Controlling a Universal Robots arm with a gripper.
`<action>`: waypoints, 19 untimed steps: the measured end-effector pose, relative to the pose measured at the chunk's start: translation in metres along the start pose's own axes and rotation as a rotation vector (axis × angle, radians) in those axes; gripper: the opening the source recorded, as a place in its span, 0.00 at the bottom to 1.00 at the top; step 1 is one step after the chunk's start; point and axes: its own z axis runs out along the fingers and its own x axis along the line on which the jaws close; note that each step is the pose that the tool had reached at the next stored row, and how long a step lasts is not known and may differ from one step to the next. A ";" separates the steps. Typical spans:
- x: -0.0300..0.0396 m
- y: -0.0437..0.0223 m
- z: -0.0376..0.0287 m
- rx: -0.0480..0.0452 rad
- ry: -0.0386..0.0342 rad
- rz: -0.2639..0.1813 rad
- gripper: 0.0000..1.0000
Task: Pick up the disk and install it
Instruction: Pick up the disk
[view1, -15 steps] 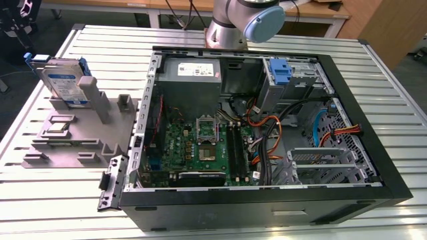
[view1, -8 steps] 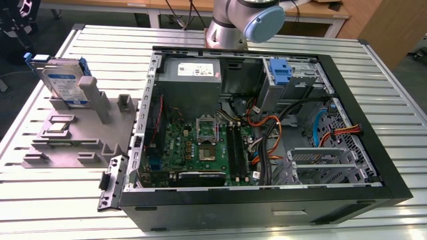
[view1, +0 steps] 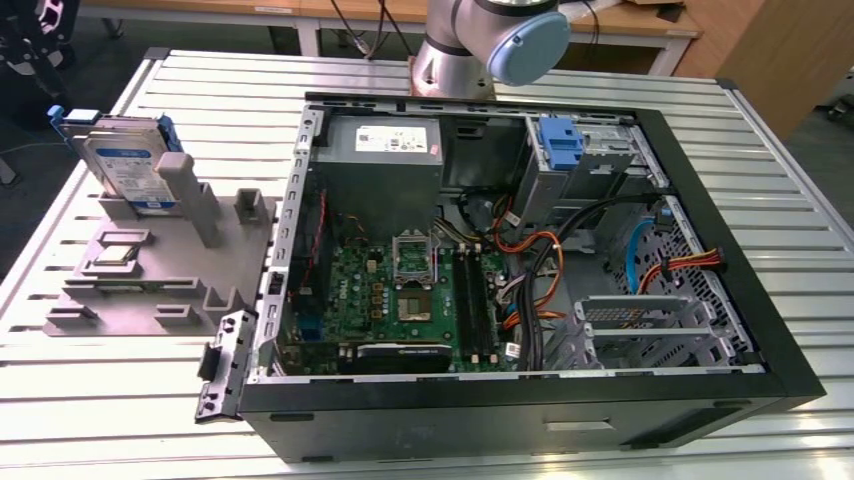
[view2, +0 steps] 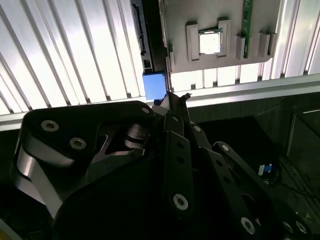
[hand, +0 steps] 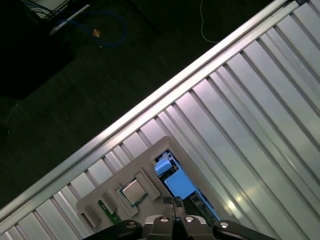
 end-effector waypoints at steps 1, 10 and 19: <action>0.0000 0.0000 0.0000 0.0000 0.0002 -0.007 0.10; 0.0000 0.0000 0.0000 0.0003 0.0015 -0.037 0.10; 0.0000 0.0000 0.0000 0.0004 0.0019 -0.046 0.10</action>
